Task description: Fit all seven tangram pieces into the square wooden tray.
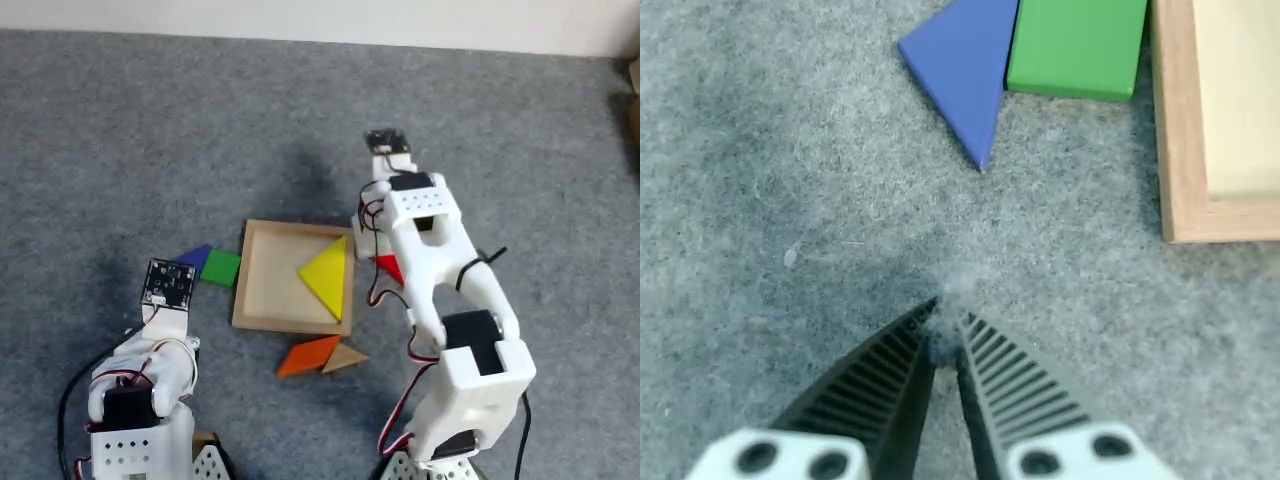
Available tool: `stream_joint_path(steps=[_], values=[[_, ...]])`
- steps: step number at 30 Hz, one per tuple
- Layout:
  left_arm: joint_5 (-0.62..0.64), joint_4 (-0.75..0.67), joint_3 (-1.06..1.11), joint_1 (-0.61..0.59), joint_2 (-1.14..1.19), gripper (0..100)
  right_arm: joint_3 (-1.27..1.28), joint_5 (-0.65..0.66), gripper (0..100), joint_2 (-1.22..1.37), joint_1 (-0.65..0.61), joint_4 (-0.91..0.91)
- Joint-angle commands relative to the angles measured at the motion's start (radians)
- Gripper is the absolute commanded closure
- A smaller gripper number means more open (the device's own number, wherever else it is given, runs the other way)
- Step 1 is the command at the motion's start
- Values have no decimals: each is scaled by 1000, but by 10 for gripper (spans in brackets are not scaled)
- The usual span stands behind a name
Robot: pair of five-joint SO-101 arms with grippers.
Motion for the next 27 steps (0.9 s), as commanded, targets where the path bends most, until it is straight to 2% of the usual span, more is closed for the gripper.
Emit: stream_joint_path(steps=[1,6,14,18,25,27], values=[[8,6,21,-4,-5,993,-35,-55,612,-50,-30,-70],[8,6,21,-4,-5,993,-35,-55,612,53,-10,-124],[8,6,21,-4,-5,993,-35,-43,612,62,76,18],[8,6,21,-4,-5,993,-35,41,612,56,76,64],[8,6,21,-4,-5,993,-84,55,612,61,74,61],[8,6,21,-4,-5,993,-110,104,613,62,74,62]])
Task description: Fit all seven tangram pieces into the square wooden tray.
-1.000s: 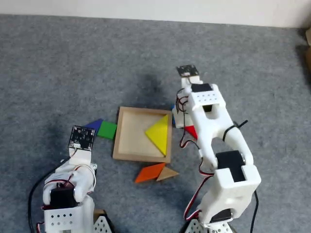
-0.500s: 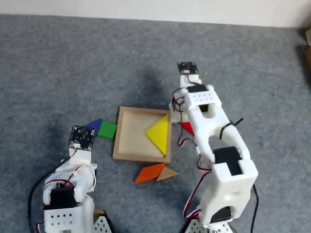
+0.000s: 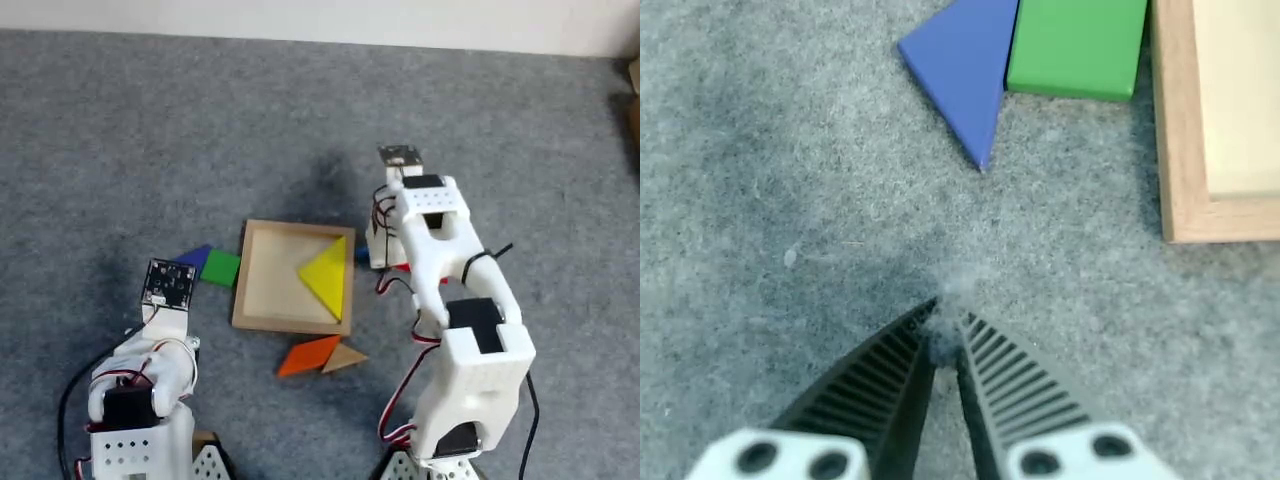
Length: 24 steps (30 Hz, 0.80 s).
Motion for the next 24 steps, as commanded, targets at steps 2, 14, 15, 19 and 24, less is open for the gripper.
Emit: stream_joint_path(steps=[2,14,15,19,24], values=[[8,6,21,-4,-5,993,-101,109,625,-27,8,1],[8,6,21,-4,-5,993,-102,153,705,-24,7,-4],[8,6,21,-4,-5,993,-102,153,705,-24,7,-4],[8,6,21,-4,-5,993,-102,153,705,-2,7,-4],[8,6,21,-4,-5,993,-113,153,707,120,21,10]])
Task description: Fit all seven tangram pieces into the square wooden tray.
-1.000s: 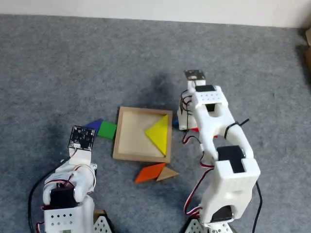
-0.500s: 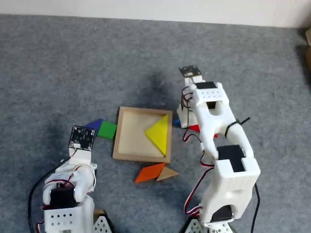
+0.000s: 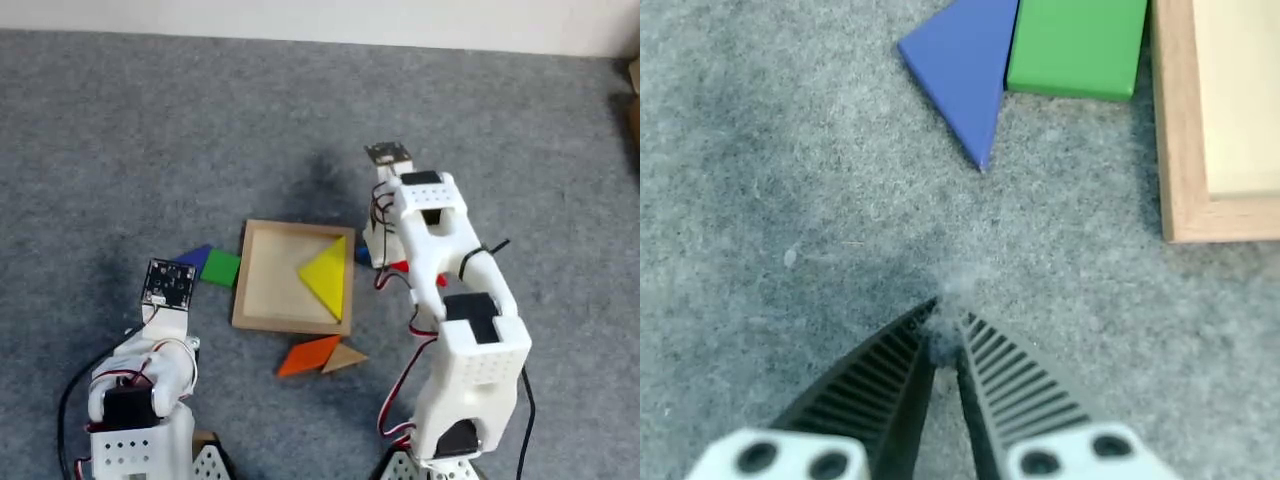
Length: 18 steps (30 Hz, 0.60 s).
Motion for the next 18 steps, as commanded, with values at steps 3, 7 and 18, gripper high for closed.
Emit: stream_joint_path(steps=[3,7,18], values=[[8,6,21,-4,-5,993,-91,11,709,41,27,24],[8,6,21,-4,-5,993,-93,11,722,27,27,24],[8,6,21,-4,-5,993,-122,66,813,-4,56,122]])
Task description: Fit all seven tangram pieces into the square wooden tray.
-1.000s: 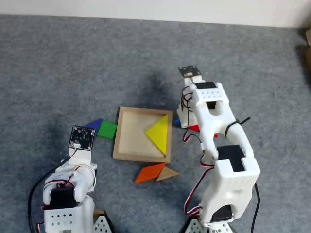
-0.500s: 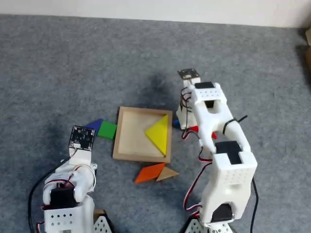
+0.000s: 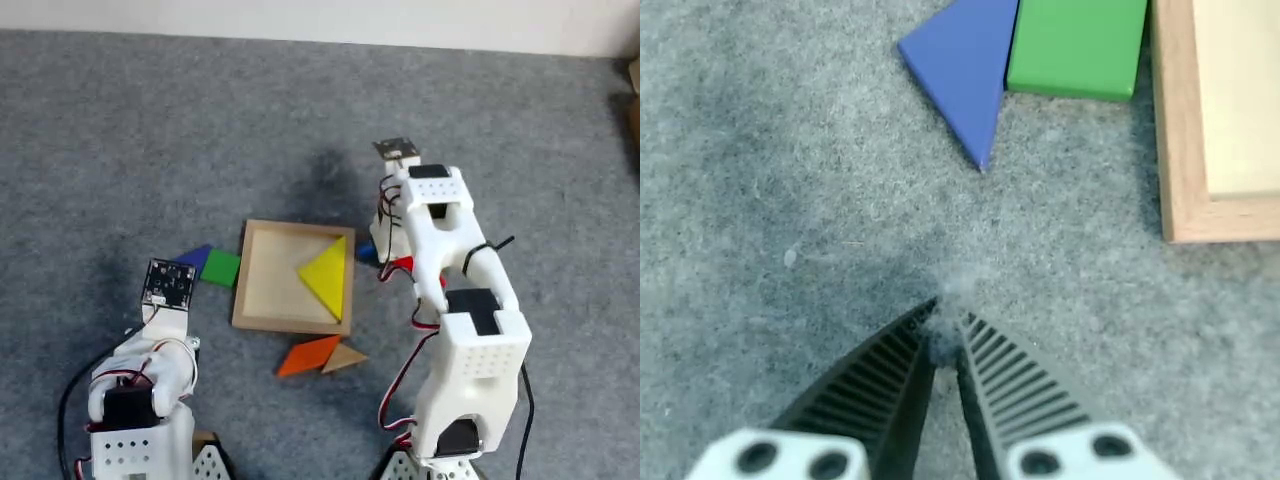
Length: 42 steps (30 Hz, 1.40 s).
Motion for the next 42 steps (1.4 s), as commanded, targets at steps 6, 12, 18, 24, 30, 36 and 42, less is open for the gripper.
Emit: stream_joint_path(steps=[6,12,18,24,30,36,42], values=[[8,6,21,-4,-5,993,-8,61,814,-168,28,73],[8,6,21,-4,-5,993,68,61,814,-311,24,74],[8,6,21,-4,-5,993,97,106,814,-455,-19,74],[8,6,21,-4,-5,993,108,310,814,-501,-119,71],[8,6,21,-4,-5,993,108,433,814,-499,-265,65],[8,6,21,-4,-5,993,110,502,814,-498,-371,28],[8,6,21,-4,-5,993,104,505,814,-441,-401,-41]])
